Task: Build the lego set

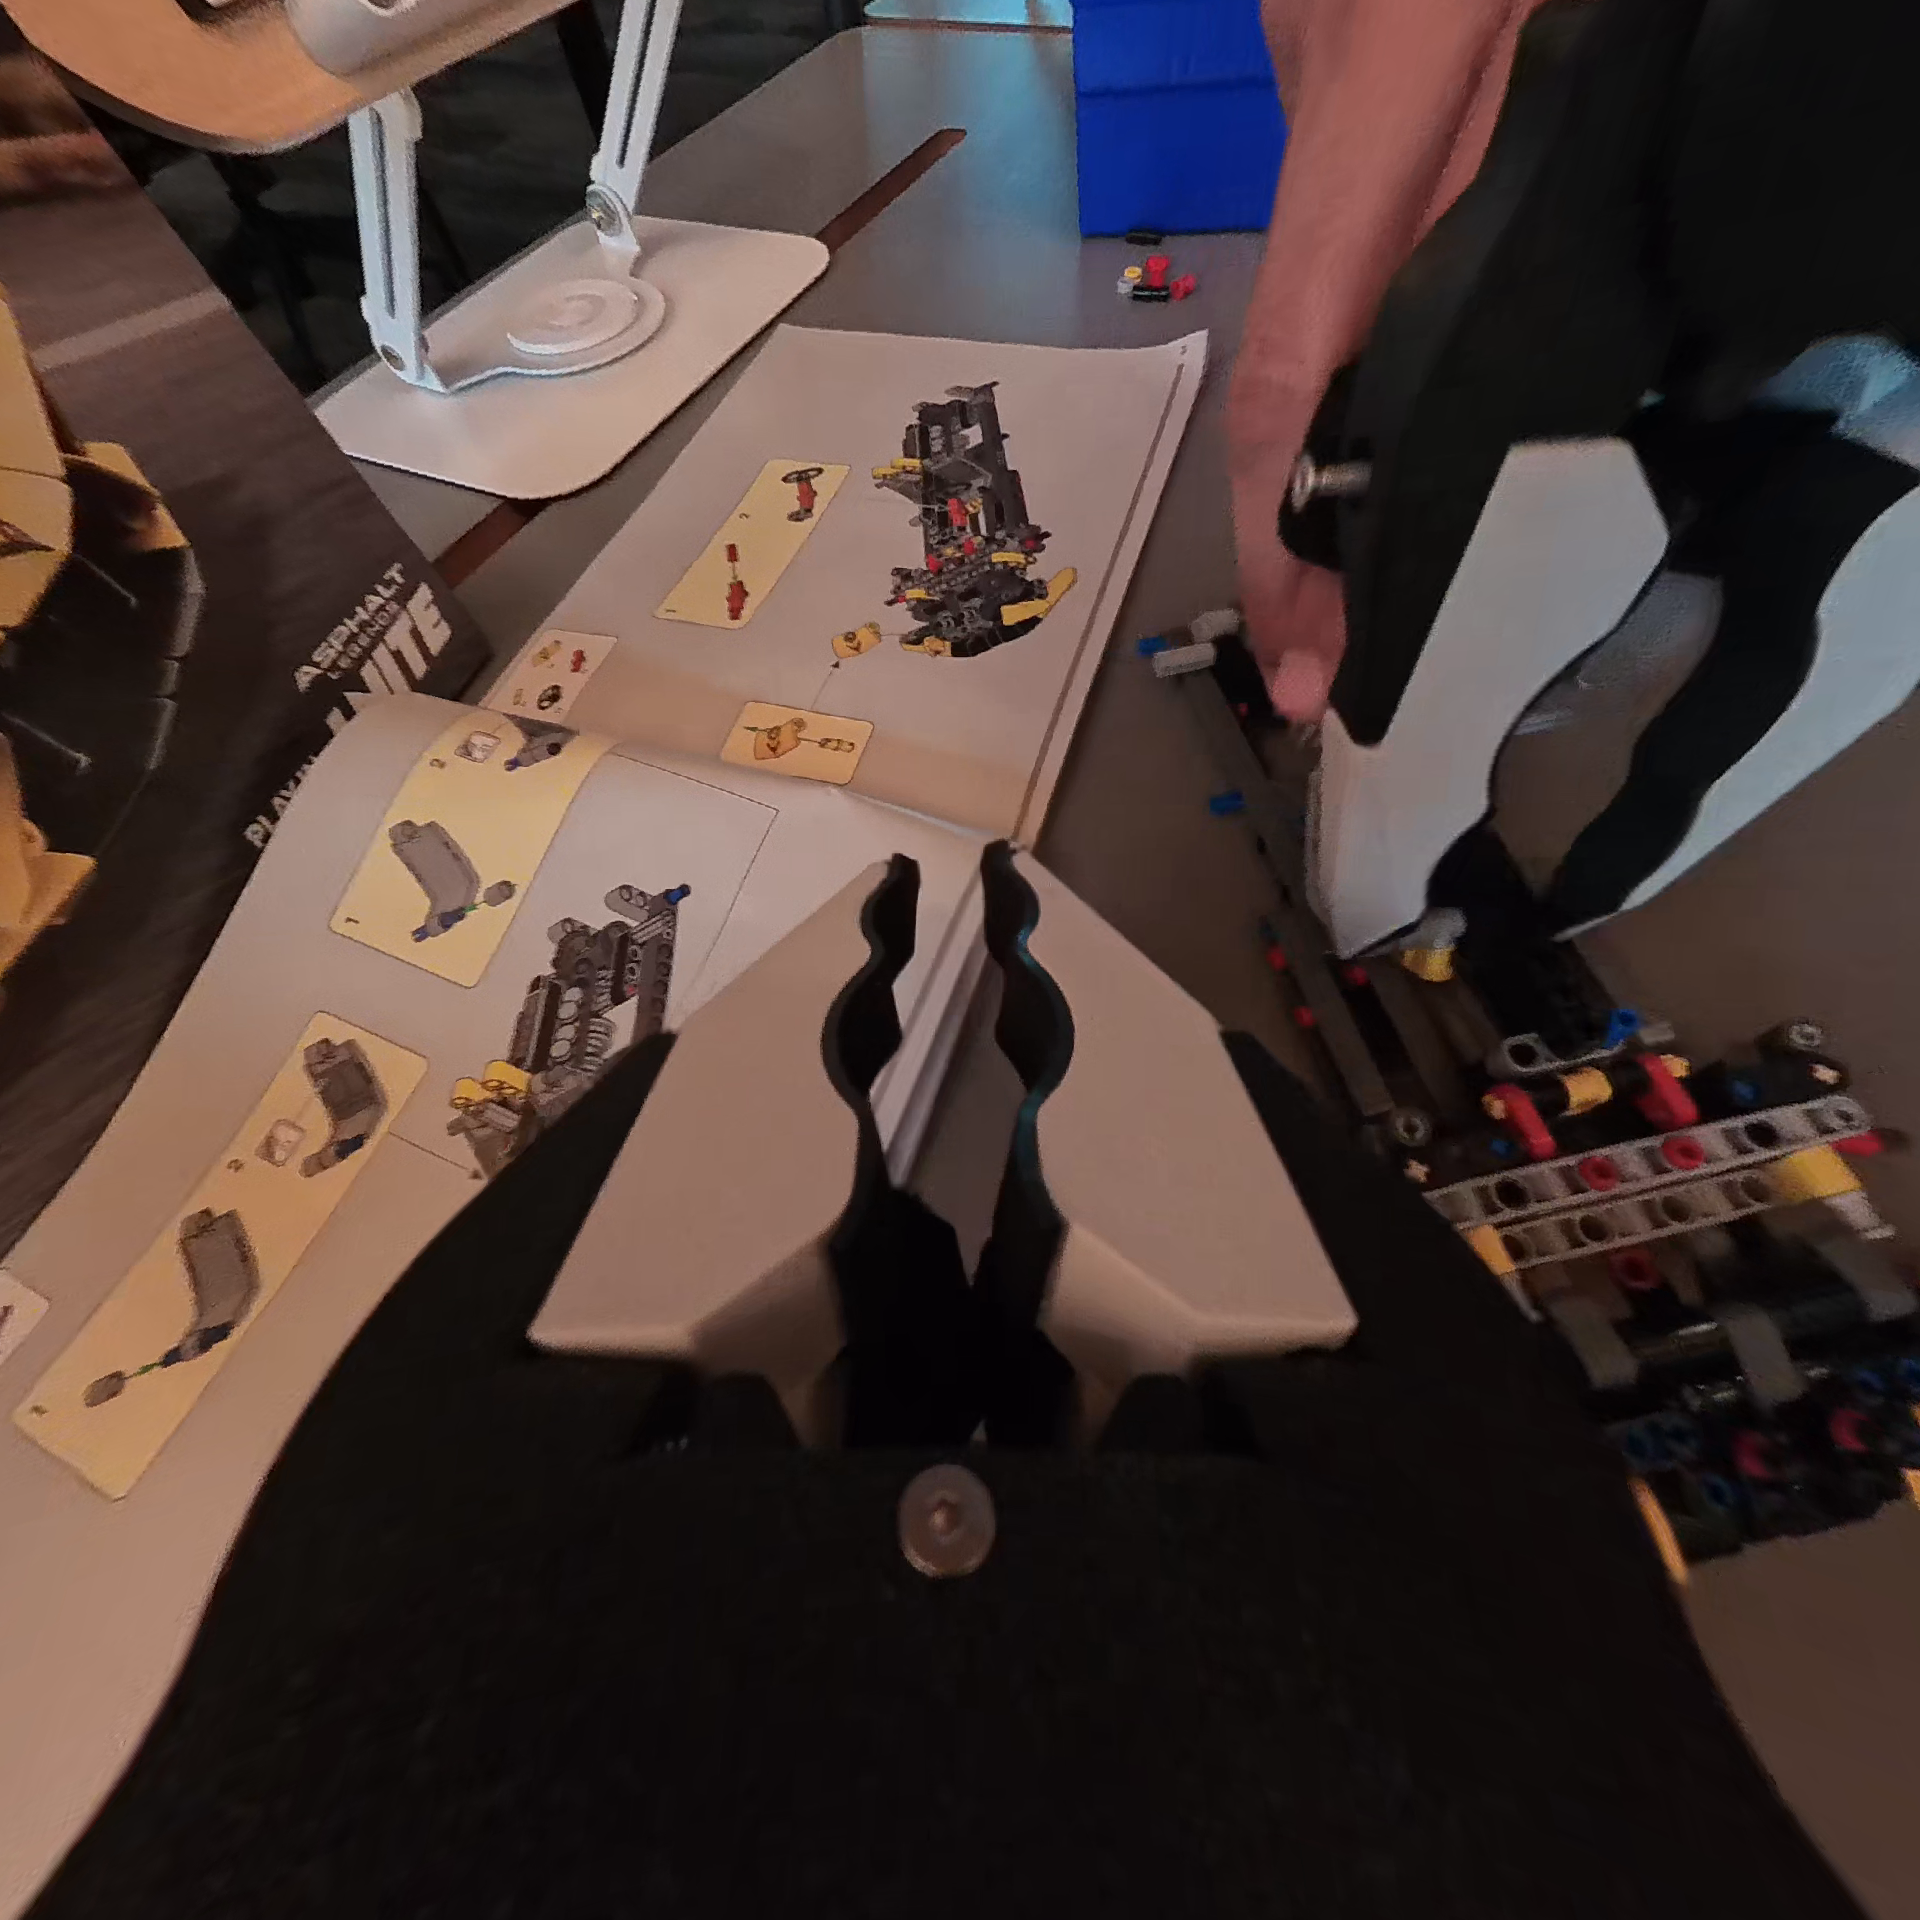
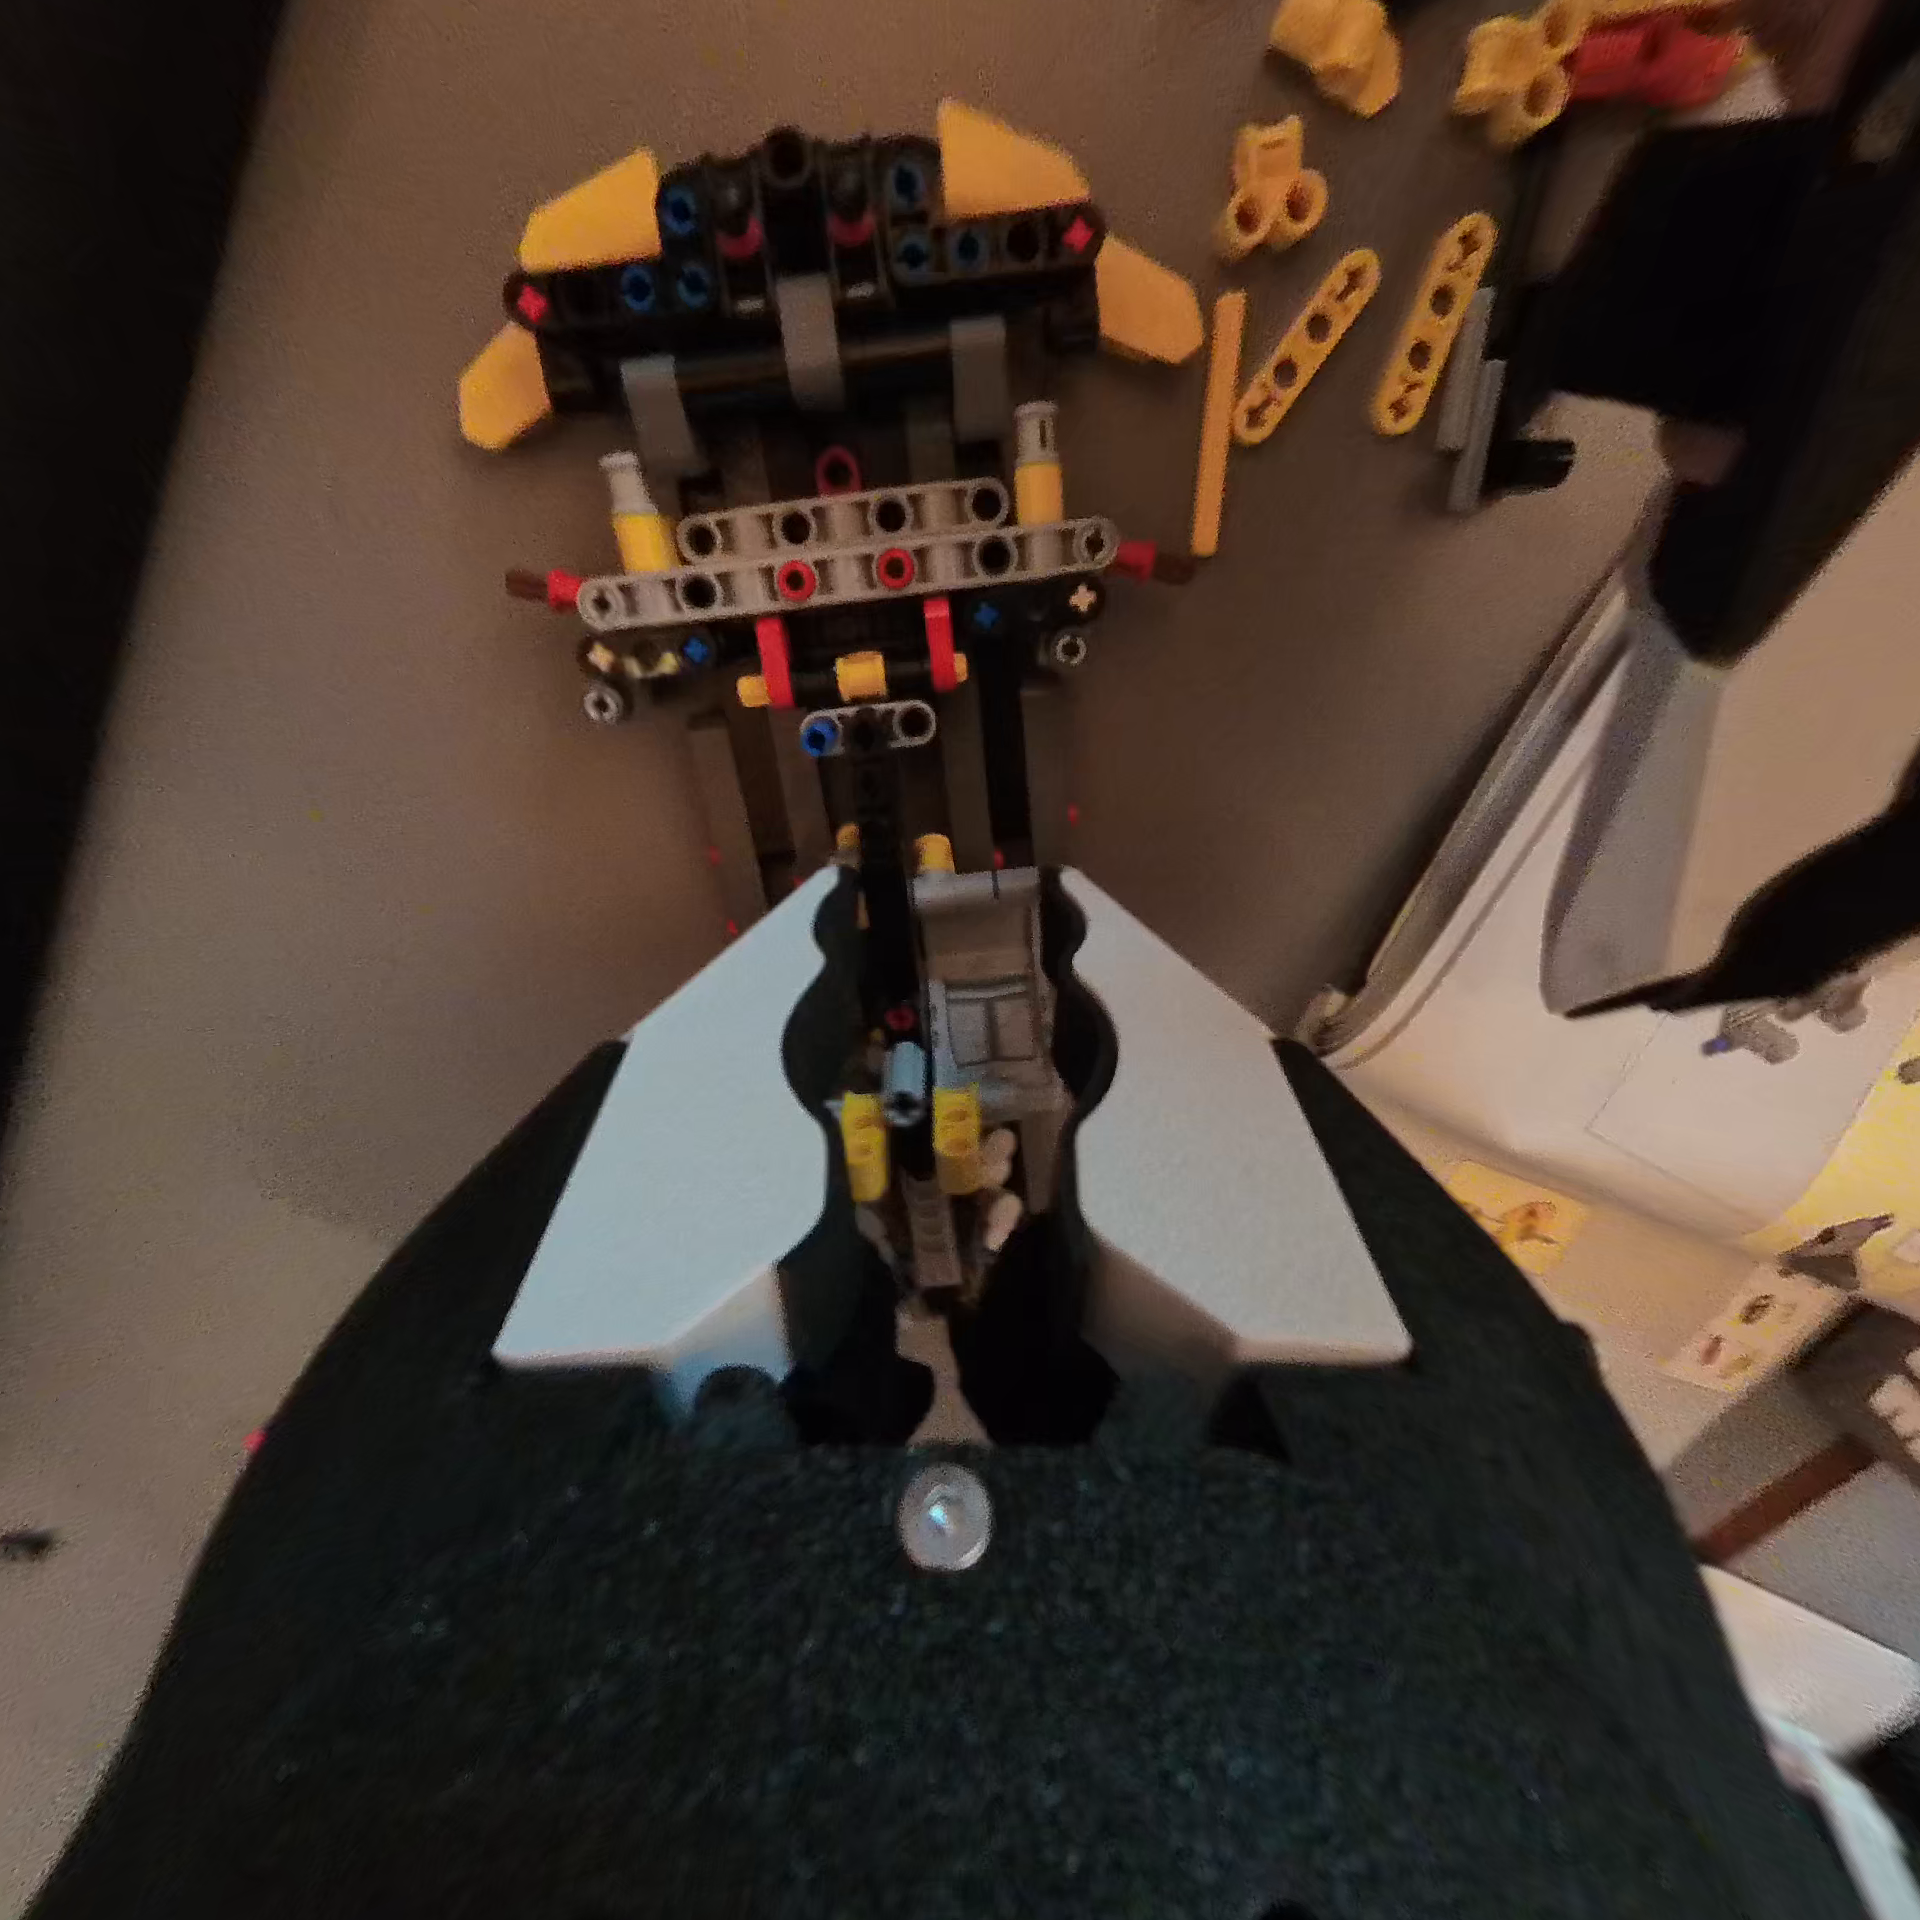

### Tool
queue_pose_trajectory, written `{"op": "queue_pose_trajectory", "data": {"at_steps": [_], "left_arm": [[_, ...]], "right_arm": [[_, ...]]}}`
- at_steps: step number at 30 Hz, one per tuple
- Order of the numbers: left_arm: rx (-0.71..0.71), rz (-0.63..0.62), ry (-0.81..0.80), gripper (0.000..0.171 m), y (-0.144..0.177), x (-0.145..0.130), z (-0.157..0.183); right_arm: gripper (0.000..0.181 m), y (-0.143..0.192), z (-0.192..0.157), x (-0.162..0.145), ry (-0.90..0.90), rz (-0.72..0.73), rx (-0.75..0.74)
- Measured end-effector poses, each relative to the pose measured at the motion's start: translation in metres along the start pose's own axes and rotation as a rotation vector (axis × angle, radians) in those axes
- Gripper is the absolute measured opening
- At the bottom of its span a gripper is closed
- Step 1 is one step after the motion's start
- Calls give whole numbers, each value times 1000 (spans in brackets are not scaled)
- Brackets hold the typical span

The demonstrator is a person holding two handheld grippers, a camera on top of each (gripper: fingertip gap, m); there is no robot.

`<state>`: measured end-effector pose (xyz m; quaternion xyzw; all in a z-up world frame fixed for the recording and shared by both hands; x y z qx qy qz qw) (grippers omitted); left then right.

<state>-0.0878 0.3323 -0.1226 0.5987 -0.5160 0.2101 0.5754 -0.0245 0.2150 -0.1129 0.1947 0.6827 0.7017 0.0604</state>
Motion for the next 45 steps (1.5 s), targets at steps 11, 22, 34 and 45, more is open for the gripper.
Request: {"op": "queue_pose_trajectory", "data": {"at_steps": [11,22,34,45], "left_arm": [[28,12,116,23,49,32,40],[161,-85,310,27,114,-7,113],[489,161,412,23,175,-36,136],[160,-47,327,41,109,-11,144]], "right_arm": [[40,73,-90,-124,-993,658,-274],[30,1,-156,-131,-1291,796,-482],[27,3,-156,-131,-1227,808,-650],[36,-5,-91,-135,-1232,695,-440]]}}
Point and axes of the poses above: each gripper's, where its closed fingertips meet, y back along the fingers, x out of its top, z = x × y across the jaws, the point moved 9 cm from there along y, back along the fingers, and after that the axes turned 11 degrees about -y, right-handed, at the moved point
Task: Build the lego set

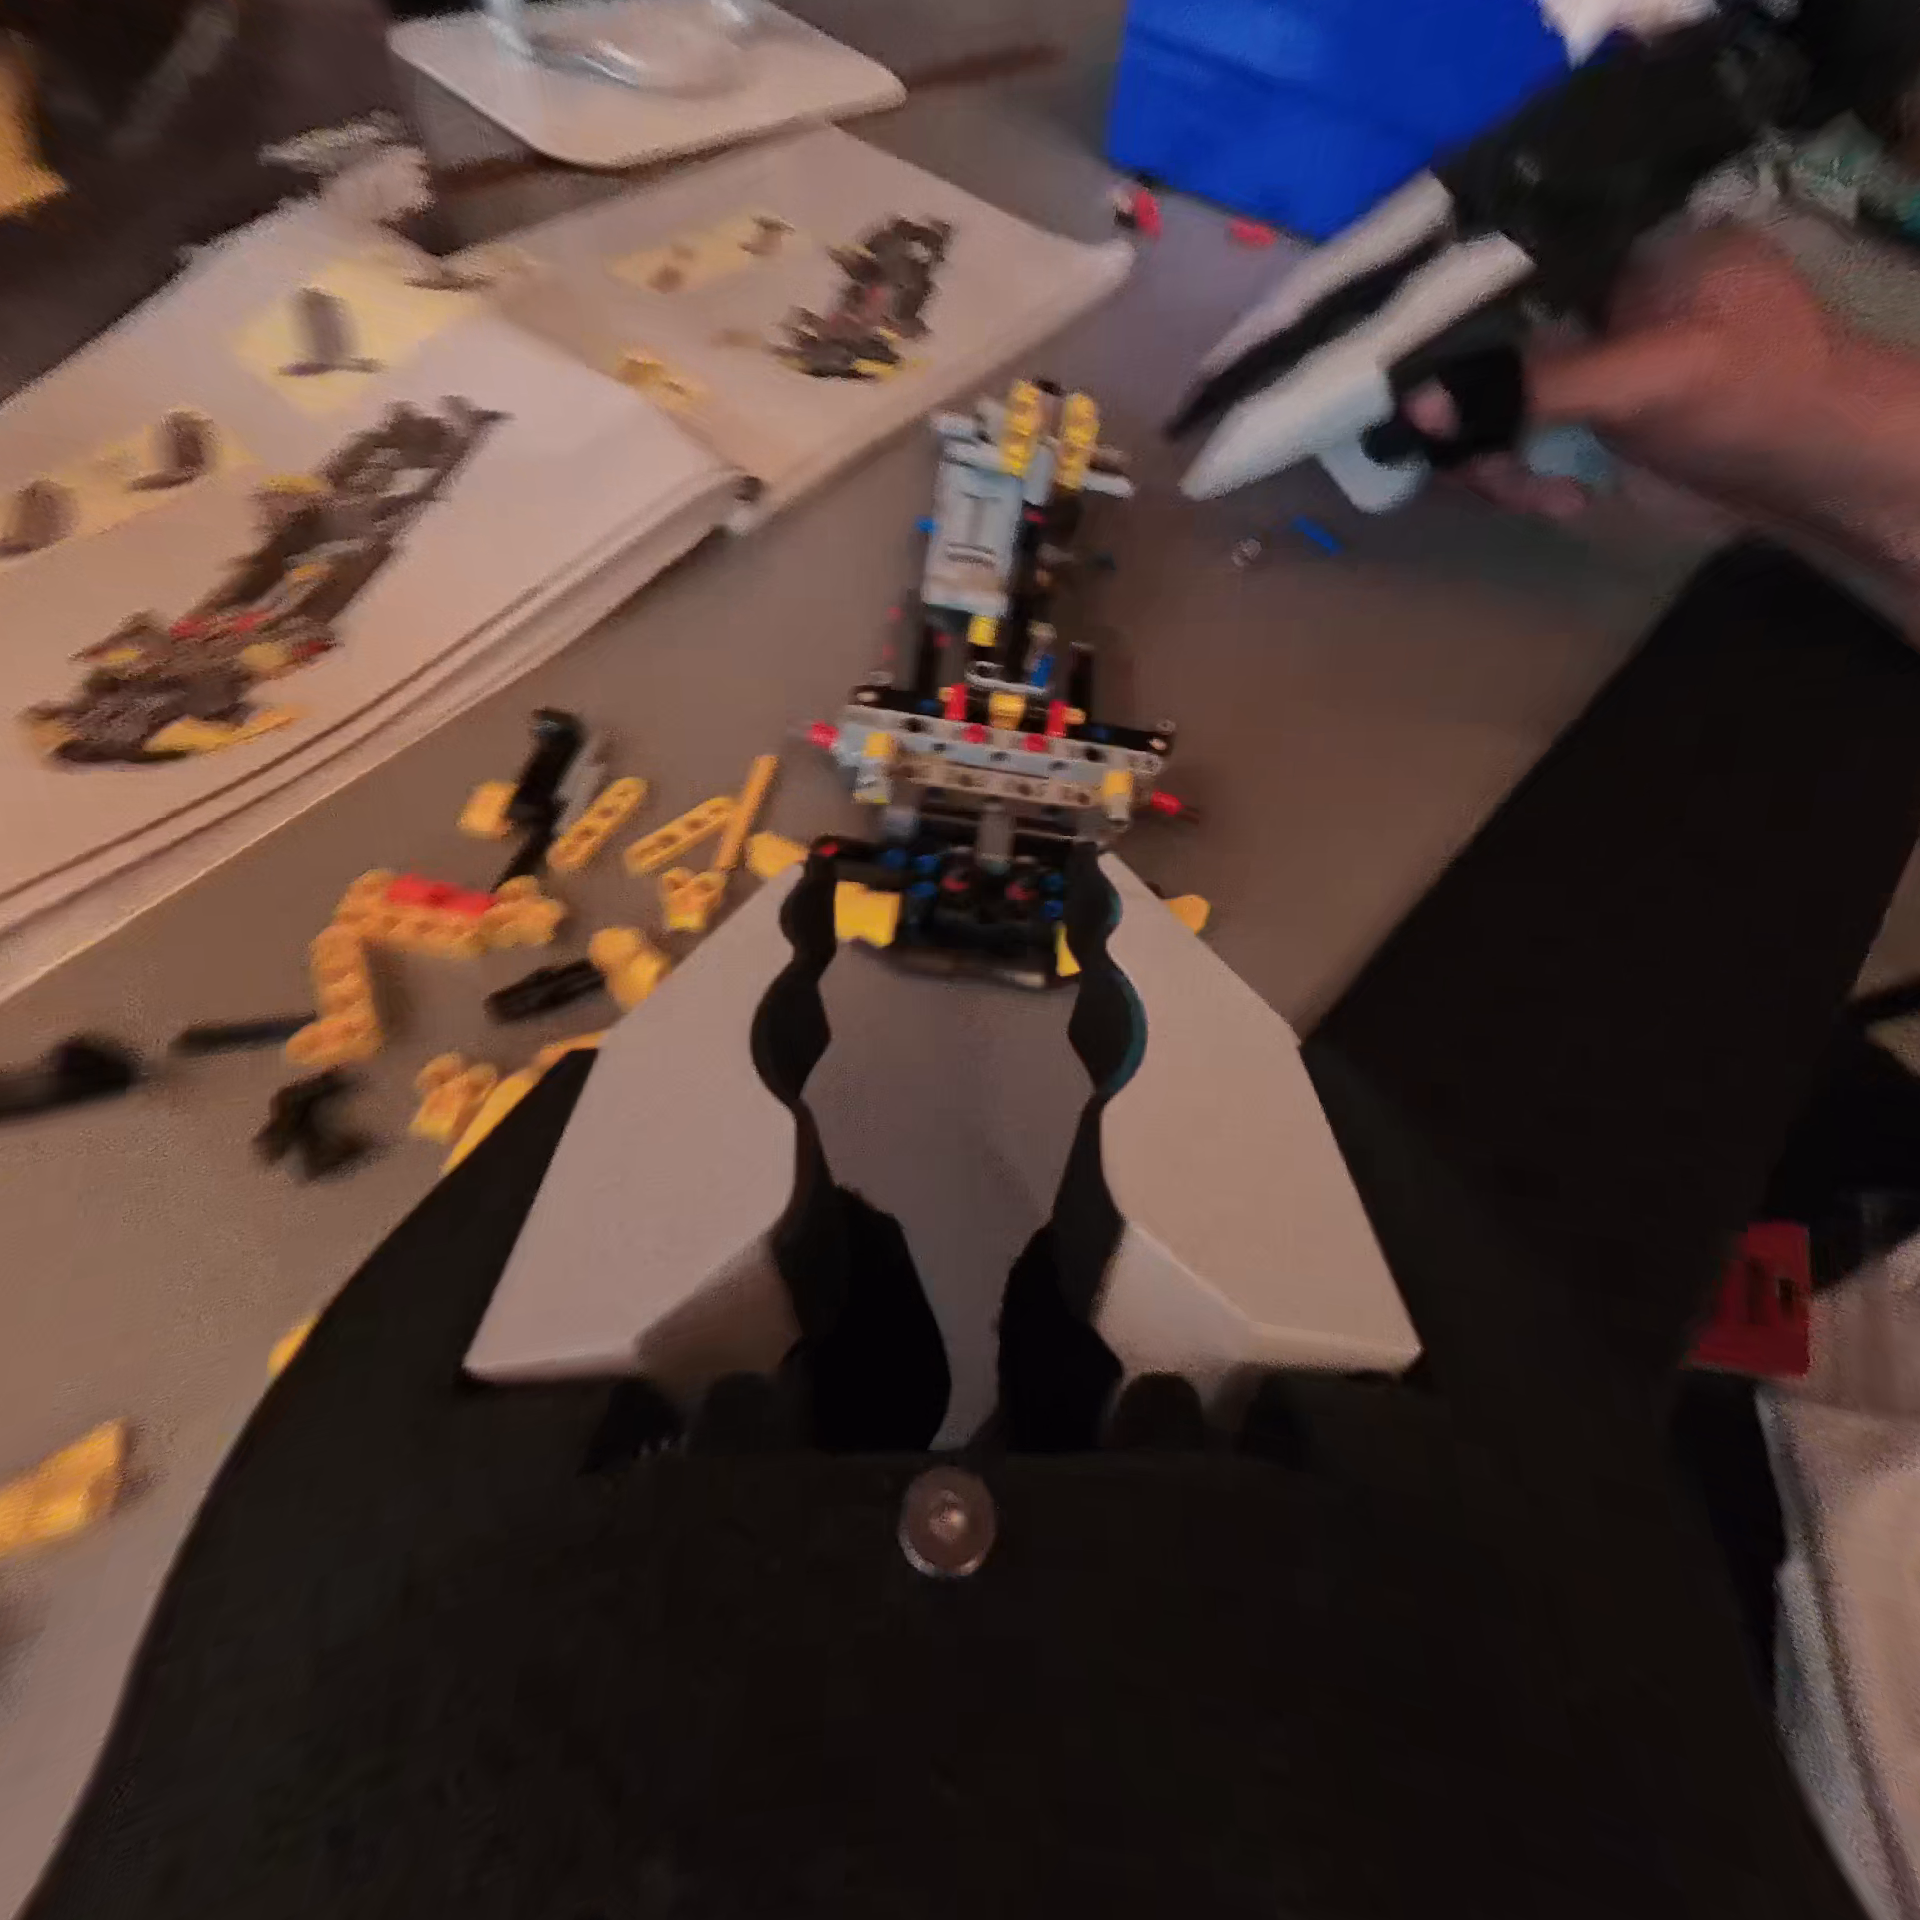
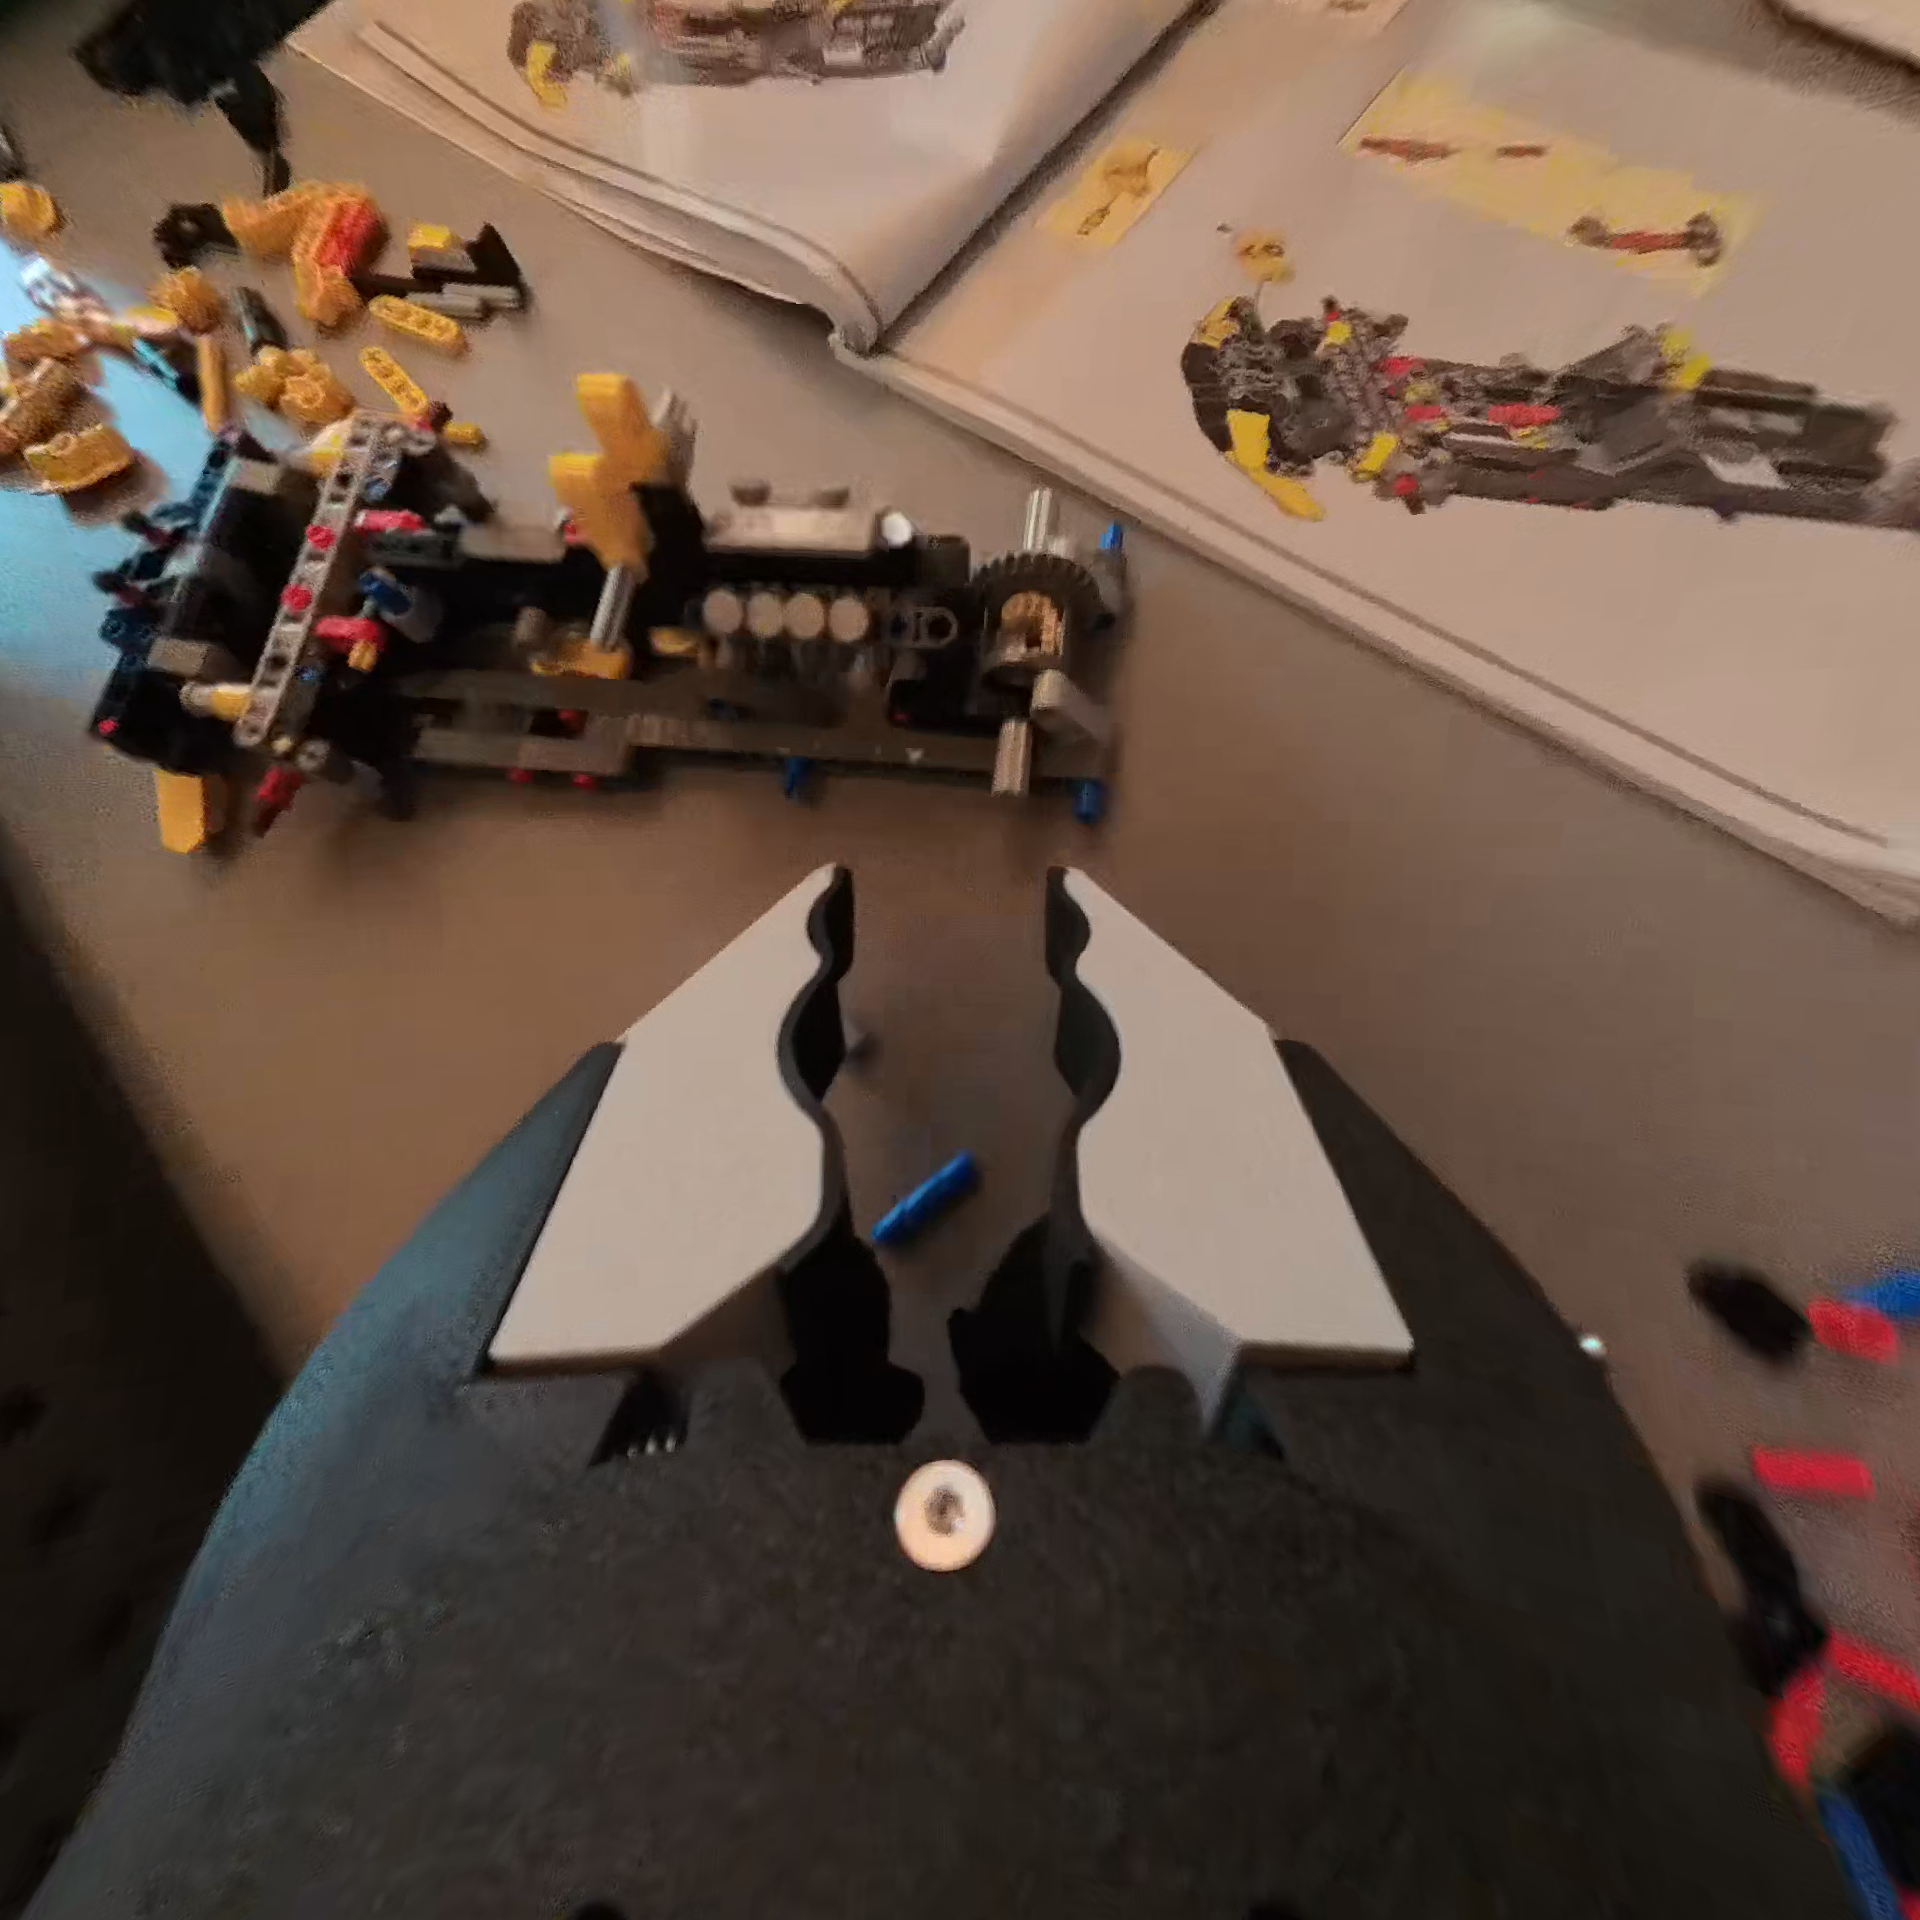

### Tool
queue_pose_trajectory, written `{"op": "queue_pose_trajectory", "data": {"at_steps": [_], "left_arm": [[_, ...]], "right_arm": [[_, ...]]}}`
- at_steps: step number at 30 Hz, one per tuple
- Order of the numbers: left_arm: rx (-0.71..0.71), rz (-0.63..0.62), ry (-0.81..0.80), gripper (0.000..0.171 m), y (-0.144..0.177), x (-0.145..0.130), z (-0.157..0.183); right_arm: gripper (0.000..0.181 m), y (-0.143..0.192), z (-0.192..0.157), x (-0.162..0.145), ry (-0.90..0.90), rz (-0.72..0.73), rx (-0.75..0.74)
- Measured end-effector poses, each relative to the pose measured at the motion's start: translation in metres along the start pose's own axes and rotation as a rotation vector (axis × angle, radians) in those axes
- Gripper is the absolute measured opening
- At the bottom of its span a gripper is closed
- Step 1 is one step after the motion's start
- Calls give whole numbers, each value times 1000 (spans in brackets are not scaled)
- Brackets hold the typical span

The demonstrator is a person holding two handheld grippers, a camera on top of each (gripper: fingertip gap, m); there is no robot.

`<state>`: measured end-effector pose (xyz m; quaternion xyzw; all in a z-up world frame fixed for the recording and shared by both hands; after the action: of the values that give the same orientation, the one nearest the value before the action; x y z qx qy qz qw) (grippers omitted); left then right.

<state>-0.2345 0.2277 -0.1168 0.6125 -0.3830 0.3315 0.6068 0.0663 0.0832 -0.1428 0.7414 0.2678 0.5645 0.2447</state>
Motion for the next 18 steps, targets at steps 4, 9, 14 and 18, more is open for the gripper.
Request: {"op": "queue_pose_trajectory", "data": {"at_steps": [4,9,14,18], "left_arm": [[21,-146,-174,37,-40,7,7],[-5,-195,-237,11,-63,11,4],[-83,-205,-314,3,-80,19,7],[-117,-179,-361,16,-83,37,0]], "right_arm": [[26,-27,4,13,44,-54,17],[6,-26,1,12,77,-59,-99],[6,3,0,-12,-99,-53,-186],[6,8,9,-17,-190,-13,-307]]}}
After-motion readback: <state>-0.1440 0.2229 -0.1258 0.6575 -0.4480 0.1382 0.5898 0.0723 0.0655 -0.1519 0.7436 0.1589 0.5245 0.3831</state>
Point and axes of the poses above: each gripper's, where its closed fingertips meet, y back along the fingers, x out of its top, z = x × y across the jaws, the point moved 9 cm from there along y, back along the fingers, and after that the axes turned 11 degrees about -y, right-handed, at the moved point
